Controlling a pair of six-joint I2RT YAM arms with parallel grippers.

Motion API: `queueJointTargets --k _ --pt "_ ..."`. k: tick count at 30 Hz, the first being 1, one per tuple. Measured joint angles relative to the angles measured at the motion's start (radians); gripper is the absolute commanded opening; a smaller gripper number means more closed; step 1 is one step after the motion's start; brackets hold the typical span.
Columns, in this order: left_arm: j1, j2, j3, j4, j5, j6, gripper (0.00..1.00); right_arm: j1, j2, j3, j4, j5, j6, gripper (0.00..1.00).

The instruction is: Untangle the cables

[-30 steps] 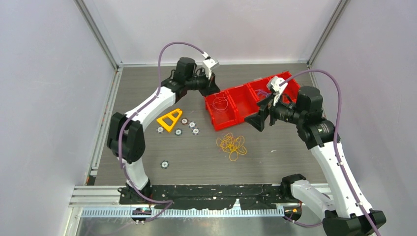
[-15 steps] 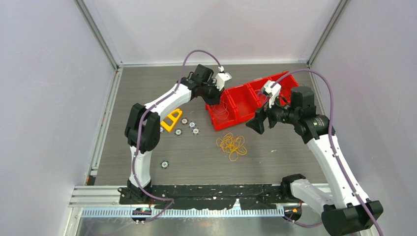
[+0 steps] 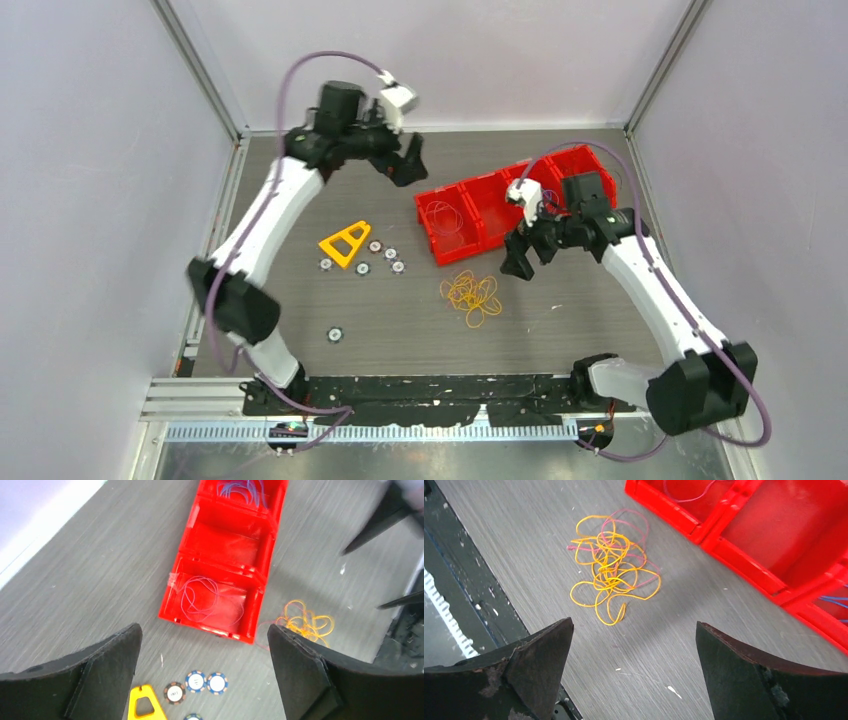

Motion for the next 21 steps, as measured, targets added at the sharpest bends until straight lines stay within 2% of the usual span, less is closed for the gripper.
queueJointTargets --k 1,5,7,10,14,15,17,18,20,21 --pt "0.017 -0.050 -0.025 0.006 0.021 -0.021 1.00 0.014 0.023 0.001 -0.003 0.006 -0.004 0.96" --pt "0.122 -0.371 -0.329 0.111 0.109 -0.141 1.00 0.154 0.142 -0.001 0.004 0.078 -0.014 0.95" --pt "0.133 -0.476 -0.473 0.163 0.123 -0.187 0.99 0.222 0.197 -0.003 0.013 0.110 -0.016 0.89" --pt "0.122 -0.584 -0.683 0.221 0.138 -0.259 1.00 0.298 0.306 -0.002 0.031 0.148 -0.020 0.82" --pt "0.117 -0.649 -0.849 0.266 0.151 -0.320 0.99 0.313 0.417 -0.003 0.055 0.205 -0.045 0.72" --pt "0.117 -0.660 -0.868 0.274 0.155 -0.327 1.00 0.312 0.431 -0.005 0.062 0.216 -0.055 0.66" --pt "0.118 -0.684 -0.893 0.294 0.174 -0.339 1.00 0.311 0.445 -0.010 0.071 0.231 -0.079 0.47" --pt "0.118 -0.690 -0.896 0.306 0.186 -0.340 0.99 0.310 0.451 -0.012 0.077 0.235 -0.093 0.31" --pt "0.118 -0.696 -0.896 0.336 0.204 -0.343 0.96 0.310 0.467 -0.014 0.091 0.239 -0.113 0.10" --pt "0.118 -0.696 -0.896 0.347 0.209 -0.343 0.95 0.310 0.478 -0.014 0.097 0.239 -0.119 0.08"
